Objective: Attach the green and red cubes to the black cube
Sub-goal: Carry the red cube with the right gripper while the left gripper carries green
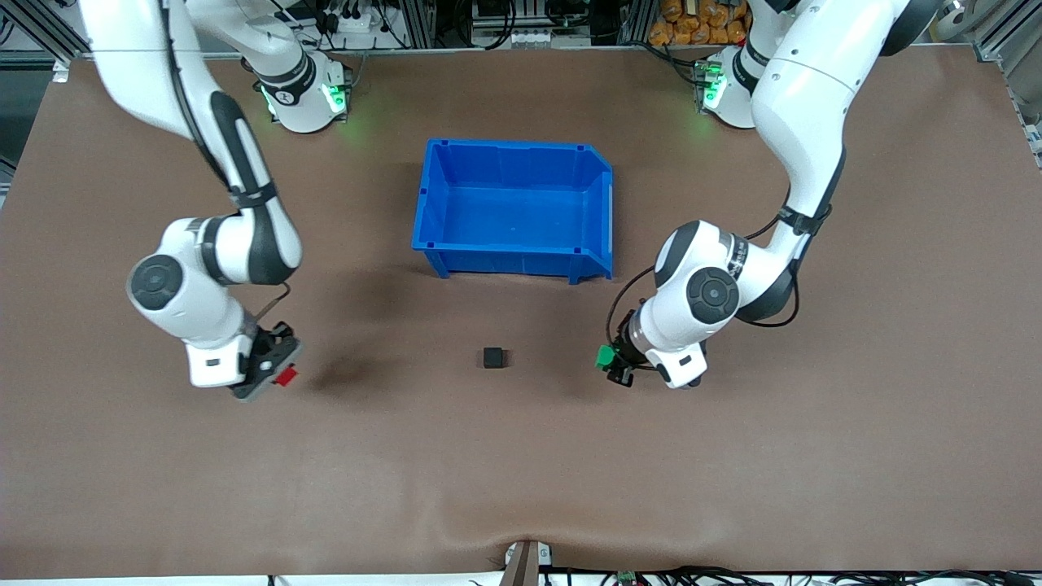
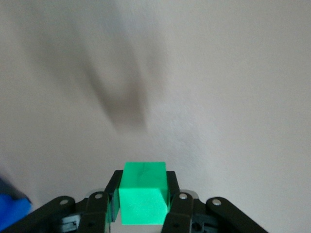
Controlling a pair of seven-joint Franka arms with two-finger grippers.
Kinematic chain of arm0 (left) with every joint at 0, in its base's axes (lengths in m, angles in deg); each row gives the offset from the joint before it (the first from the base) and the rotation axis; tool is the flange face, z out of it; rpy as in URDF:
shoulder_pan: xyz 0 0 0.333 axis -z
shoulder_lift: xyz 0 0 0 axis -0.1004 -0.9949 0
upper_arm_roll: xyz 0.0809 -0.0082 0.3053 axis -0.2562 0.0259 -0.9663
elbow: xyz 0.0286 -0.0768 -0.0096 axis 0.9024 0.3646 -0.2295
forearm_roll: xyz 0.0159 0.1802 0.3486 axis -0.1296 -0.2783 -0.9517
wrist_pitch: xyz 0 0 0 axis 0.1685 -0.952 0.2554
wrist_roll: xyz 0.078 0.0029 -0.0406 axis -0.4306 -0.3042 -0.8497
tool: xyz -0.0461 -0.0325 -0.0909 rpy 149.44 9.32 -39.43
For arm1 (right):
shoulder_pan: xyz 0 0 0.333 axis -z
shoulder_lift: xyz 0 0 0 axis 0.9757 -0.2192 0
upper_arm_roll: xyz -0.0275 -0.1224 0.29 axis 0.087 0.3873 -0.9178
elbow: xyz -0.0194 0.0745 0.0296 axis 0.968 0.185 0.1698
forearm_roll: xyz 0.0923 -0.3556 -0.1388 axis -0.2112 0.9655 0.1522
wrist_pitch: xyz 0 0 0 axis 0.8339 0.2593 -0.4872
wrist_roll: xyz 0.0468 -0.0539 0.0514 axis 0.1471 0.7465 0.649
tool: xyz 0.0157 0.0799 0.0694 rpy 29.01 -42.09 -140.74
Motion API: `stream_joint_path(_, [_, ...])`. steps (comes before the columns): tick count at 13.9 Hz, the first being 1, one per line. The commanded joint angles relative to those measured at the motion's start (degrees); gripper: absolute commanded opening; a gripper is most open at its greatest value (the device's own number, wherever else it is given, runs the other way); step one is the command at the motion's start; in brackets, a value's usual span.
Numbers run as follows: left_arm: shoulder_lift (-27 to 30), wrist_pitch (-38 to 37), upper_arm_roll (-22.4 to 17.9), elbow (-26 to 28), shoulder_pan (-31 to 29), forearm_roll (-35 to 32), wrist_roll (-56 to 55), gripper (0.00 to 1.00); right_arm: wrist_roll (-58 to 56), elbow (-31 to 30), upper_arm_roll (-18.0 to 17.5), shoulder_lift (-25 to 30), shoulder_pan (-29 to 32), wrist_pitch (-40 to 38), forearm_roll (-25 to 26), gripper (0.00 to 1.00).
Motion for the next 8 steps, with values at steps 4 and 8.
stream_joint_path(4, [-8.64,-1.34,-1.07,-12.42,6.61,0.75,-11.28,0.00,-9.45,20.53,0.45,-9.45,-4.13,-19.95,-0.17,0.00])
stream_joint_path(8, [-10.84,-0.73,-2.04,-13.22,10.04,0.75,-14.72,0.00,-10.25,22.69,0.36,-11.49,-7.46,-21.39,-0.08,0.00])
